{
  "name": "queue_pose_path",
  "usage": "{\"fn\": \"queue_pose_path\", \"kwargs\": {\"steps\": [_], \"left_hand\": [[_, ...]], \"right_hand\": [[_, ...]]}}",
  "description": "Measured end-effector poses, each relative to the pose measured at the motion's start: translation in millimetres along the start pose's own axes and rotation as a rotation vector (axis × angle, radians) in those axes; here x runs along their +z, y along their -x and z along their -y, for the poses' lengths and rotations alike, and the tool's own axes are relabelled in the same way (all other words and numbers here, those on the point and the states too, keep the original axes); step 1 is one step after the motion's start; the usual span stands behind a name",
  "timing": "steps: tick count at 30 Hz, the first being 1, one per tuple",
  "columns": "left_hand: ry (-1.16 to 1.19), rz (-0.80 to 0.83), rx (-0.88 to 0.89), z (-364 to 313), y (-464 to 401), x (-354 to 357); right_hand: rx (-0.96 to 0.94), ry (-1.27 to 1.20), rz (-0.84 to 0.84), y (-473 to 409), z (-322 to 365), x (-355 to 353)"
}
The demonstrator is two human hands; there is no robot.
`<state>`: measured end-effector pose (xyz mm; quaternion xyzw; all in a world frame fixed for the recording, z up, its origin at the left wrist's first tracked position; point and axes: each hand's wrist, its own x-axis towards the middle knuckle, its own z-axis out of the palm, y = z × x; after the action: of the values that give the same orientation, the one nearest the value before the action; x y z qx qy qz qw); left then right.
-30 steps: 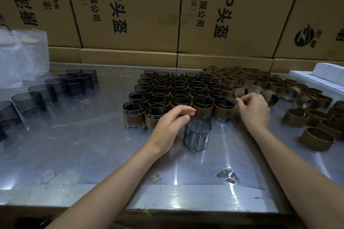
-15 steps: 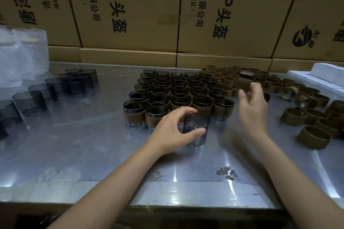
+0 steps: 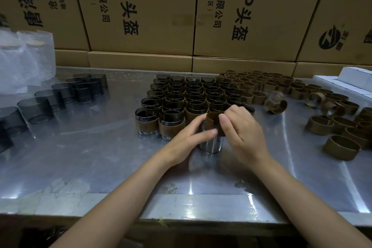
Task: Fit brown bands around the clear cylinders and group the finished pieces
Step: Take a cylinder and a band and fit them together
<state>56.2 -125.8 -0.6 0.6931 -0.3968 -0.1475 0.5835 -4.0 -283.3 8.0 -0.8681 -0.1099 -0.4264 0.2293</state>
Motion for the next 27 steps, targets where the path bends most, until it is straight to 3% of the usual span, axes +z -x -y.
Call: {"fn": "queue_pose_path", "kwargs": {"steps": [5,11,14,19,27], "left_hand": [[0.101,0.005,-0.049,-3,1,1],[0.114,-0.067,-0.071,0,-2,0],[0.129,-0.065,-0.079,1,-2,-2],[0.083,-0.108,-0.087,4,-6,-3],[0.082,-0.062,-0.092,8,-7,-1]], "right_hand": [[0.0,0.028,0.092,1,2,1],[0.025,-0.148,0.139,4,0,4],[0.142,-0.297,0.156,8,-1,8],[0.449,-0.465,0.393,14,-15,10],[0.529,-0.466,0.465,12,-13,10]]}}
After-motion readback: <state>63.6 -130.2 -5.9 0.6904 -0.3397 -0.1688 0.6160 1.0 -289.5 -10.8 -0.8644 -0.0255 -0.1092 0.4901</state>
